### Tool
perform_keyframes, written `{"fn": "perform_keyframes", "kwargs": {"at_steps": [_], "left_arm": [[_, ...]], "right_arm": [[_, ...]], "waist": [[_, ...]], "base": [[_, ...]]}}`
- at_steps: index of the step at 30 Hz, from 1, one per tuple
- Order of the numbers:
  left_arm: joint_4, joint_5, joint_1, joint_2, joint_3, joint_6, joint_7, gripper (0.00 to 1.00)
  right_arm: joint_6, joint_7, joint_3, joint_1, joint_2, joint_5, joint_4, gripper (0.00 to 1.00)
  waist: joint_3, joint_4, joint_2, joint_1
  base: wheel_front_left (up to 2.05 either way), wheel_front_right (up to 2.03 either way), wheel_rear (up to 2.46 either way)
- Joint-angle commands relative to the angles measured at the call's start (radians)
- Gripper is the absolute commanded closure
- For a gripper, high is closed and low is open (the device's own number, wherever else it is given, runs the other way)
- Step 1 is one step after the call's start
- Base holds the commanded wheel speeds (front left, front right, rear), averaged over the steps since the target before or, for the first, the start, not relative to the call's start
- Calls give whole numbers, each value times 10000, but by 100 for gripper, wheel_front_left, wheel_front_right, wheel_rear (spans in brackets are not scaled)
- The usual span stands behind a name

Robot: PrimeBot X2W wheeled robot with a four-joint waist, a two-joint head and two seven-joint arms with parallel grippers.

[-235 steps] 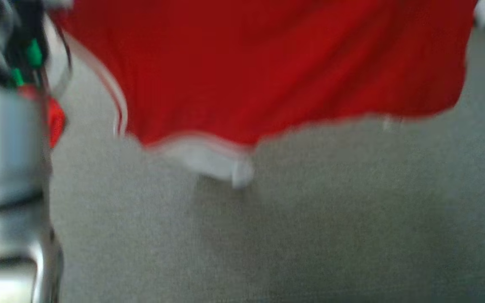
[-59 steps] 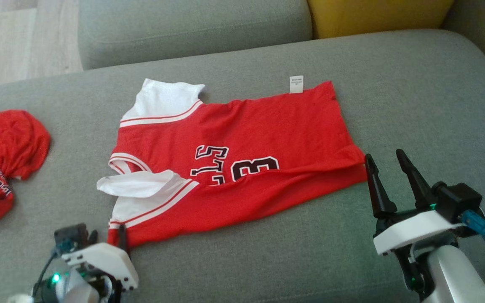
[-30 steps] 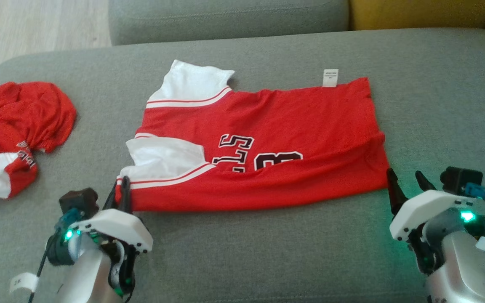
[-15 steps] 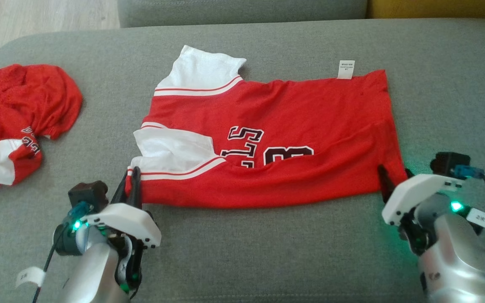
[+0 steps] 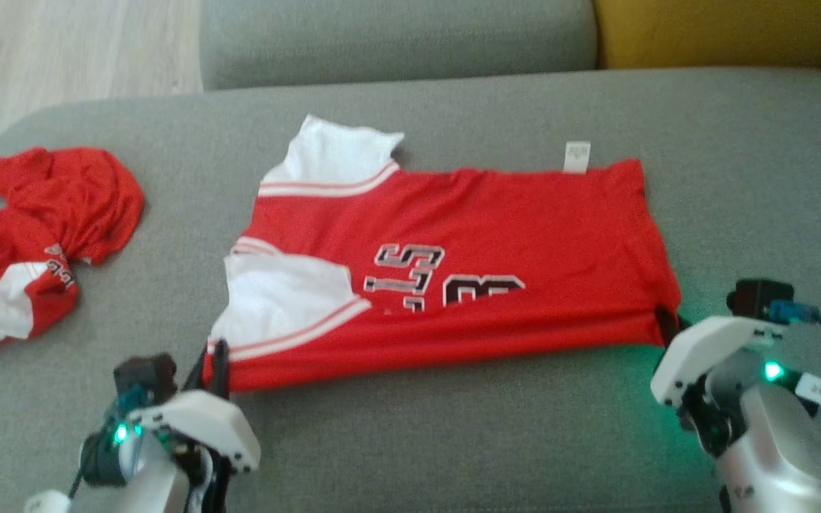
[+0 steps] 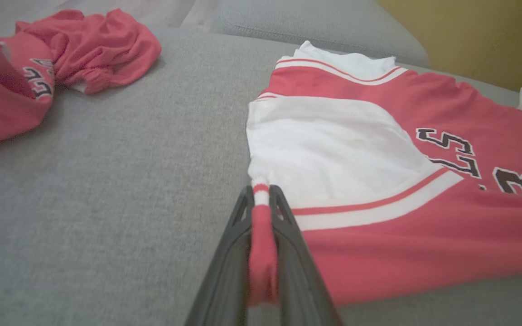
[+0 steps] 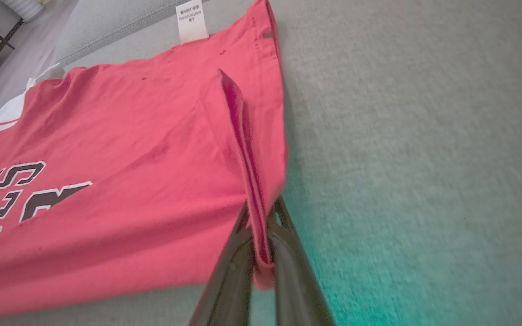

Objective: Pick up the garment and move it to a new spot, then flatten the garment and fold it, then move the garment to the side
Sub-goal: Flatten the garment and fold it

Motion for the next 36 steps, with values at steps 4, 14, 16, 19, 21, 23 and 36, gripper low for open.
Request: {"fn": "perform_keyframes", "kwargs": {"at_steps": [4,14,16,19,21,23,36], "left_arm": [[-224,-139,297,411,305,48,170,100],[-1165,-404,2044,616,221,117,500,100],[-1509,-460,2387,657,232,172,553,100],[-2000,-549,2766,694,284,282,605,100],[-2254,-576,2938,697,265,355,706,100],[-2413,-605,3038,701,209,385,893,3],[-3783,-850,1909,469,1015,270,-485,0]], "right_arm": [[33,323,47,529,-294,286,-852,100],[33,1871,-266,2530,-269,764,-3034,100],[33,2172,-325,2966,-237,792,-3549,100],[33,2562,-470,3521,-159,809,-4245,100],[33,2699,-627,3764,-83,786,-4651,93],[33,2607,-731,3862,0,714,-5030,0],[33,-392,412,3445,234,1013,-6625,0]], "waist": [[-608,-71,0,0],[-1221,-208,0,0],[-1309,-233,0,0],[-1403,-269,0,0],[-1445,-295,0,0],[-1464,-325,0,0],[-918,-560,0,0]], "base": [[0,0,0],[0,0,0],[0,0,0],[0,0,0],[0,0,0],[0,0,0],[0,0,0]]}}
